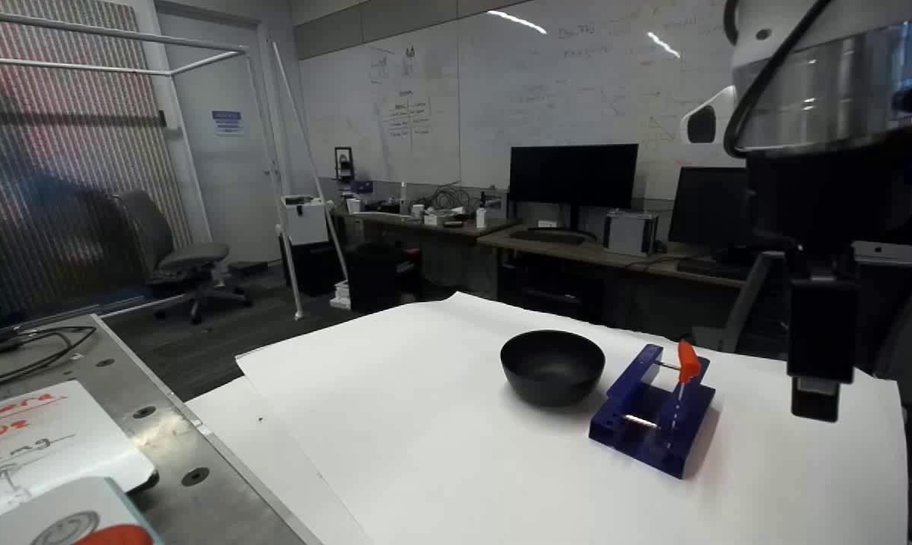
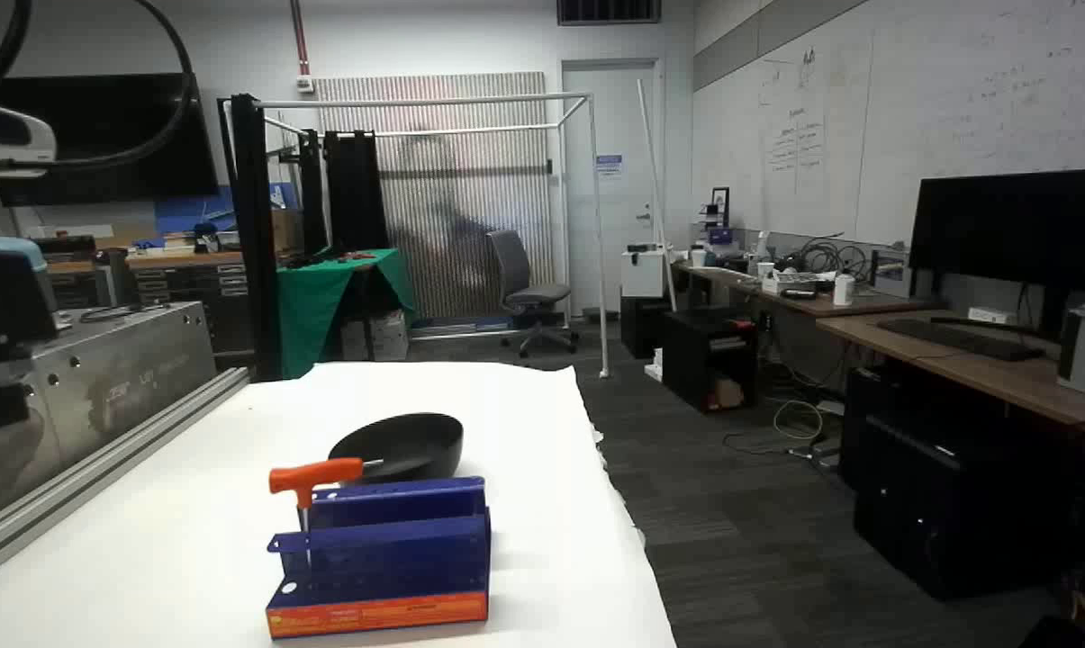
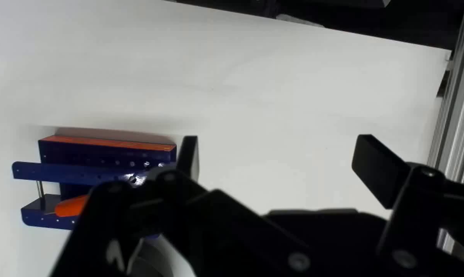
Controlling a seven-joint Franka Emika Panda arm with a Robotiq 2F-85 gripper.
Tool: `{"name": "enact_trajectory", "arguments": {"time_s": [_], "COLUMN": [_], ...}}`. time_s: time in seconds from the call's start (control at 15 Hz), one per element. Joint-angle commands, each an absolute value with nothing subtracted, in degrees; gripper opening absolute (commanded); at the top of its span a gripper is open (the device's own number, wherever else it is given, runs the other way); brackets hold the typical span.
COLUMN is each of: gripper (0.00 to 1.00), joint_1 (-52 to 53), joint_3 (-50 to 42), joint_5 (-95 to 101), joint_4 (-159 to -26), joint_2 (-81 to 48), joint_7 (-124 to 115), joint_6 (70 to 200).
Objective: Pick up the orange object tool and put it in the bowl
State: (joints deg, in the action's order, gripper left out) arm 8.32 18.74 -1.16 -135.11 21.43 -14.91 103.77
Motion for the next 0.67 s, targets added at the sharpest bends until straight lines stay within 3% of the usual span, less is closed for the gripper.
{"name": "enact_trajectory", "arguments": {"time_s": [0.0,0.6], "gripper": [1.00,1.00], "joint_1": [9.6,2.6], "joint_3": [17.6,9.1], "joint_5": [-0.8,-1.9], "joint_4": [-134.9,-135.6], "joint_2": [21.2,15.8], "joint_7": [-15.3,-21.5], "joint_6": [103.7,116.5]}}
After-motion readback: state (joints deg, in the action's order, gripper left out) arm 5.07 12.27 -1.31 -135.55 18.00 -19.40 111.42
